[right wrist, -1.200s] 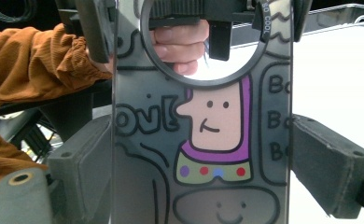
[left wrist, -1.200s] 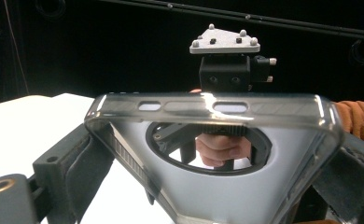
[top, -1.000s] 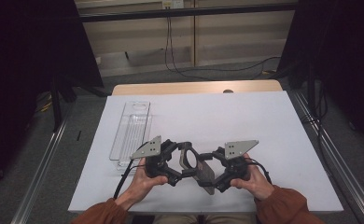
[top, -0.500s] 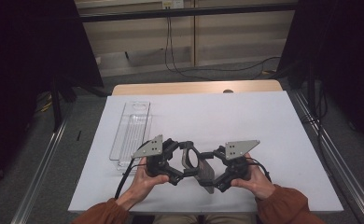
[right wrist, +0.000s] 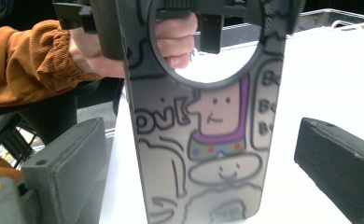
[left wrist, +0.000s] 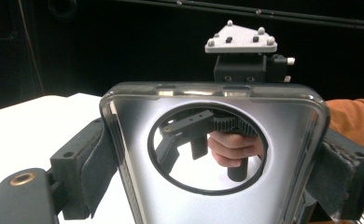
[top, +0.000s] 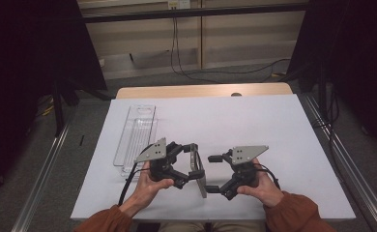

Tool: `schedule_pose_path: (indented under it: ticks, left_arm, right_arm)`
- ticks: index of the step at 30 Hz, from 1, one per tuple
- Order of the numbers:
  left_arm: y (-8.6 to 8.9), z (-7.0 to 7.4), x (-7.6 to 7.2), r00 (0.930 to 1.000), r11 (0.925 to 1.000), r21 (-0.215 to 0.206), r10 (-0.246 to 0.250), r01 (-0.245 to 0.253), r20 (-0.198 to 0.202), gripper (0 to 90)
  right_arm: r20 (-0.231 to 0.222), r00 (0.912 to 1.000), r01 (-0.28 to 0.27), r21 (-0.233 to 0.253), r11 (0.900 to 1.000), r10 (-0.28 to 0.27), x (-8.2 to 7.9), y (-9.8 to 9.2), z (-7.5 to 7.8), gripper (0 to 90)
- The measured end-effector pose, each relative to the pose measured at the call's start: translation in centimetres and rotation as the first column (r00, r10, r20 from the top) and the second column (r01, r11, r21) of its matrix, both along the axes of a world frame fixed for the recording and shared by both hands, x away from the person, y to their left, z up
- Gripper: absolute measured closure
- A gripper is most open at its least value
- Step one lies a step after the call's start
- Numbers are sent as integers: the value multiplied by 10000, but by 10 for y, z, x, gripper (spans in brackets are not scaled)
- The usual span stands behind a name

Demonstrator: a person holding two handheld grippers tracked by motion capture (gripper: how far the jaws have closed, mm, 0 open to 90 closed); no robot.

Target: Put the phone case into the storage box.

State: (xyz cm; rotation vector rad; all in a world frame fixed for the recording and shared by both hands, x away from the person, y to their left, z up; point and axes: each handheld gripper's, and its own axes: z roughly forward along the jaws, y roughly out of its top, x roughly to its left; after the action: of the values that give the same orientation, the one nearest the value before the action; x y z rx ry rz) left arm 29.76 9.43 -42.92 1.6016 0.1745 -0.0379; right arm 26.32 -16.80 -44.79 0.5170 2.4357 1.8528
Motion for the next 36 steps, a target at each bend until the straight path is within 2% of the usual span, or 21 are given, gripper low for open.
schedule_pose_path:
  ticks: [7,9,10,13,17,21,24,25,26,27,28,29,30,31,32,33,36]
  left_arm:
    - [5,3,2,9989,9989,-55,466,-466,0,130]
    - [8,4,2,9979,9979,35,641,-642,103,130]
    - [8,5,2,9981,9981,-46,622,-622,47,130]
    - [10,6,1,9951,9951,-56,989,-989,40,130]
    - [15,8,2,9924,9924,82,1229,-1230,102,130]
    - [17,10,2,9886,9887,52,1500,-1501,106,130]
    - [19,11,2,9827,9825,226,1844,-1847,153,130]
    - [20,11,2,9828,9827,153,1842,-1843,121,130]
    - [19,12,1,9764,9762,196,2159,-2160,87,130]
    - [21,12,2,9796,9795,153,2009,-2010,90,130]
    - [22,13,2,9780,9777,246,2083,-2085,125,130]
    - [23,14,2,9798,9793,300,1999,-2001,94,131]
    - [24,14,2,9775,9769,328,2107,-2110,143,131]
    - [23,14,1,9710,9705,300,2387,-2391,163,130]
    - [24,14,1,9696,9692,303,2441,-2445,172,130]
    - [24,15,1,9688,9684,269,2476,-2478,131,130]
    - [28,16,1,9607,9598,414,2773,-2777,145,130]
  right_arm:
    - [-29,9974,716,-66,9974,-716,5,-9,0,13]
    - [-8,9941,1083,-159,9940,-1083,6,-10,0,15]
    - [41,9928,1195,-220,9926,-1194,6,-11,0,17]
    - [225,9879,1541,-361,9874,-1534,6,-13,-1,17]
    - [287,9784,2054,-302,9782,-2046,6,-18,-1,16]
    - [165,9645,2638,-259,9642,-2634,7,-24,0,10]
    - [496,9463,3211,-320,9465,-3193,5,-27,0,8]
    - [530,9440,3276,-291,9444,-3258,5,-28,0,8]
    - [540,9405,3372,-265,9411,-3354,5,-29,0,7]
    - [587,9356,3498,-217,9366,-3481,5,-30,0,7]
    - [631,9313,3607,-237,9324,-3587,5,-32,0,8]
    - [618,9285,3680,-213,9296,-3661,4,-32,1,7]
    - [620,9263,3730,-131,9277,-3716,3,-33,0,5]
    - [734,9207,3853,-143,9227,-3833,2,-34,1,3]
    - [835,9128,4025,-160,9153,-3999,1,-36,0,2]
    - [854,9126,4021,-109,9155,-3998,0,-37,0,2]
    - [820,9023,4253,-103,9050,-4232,-3,-40,0,1]
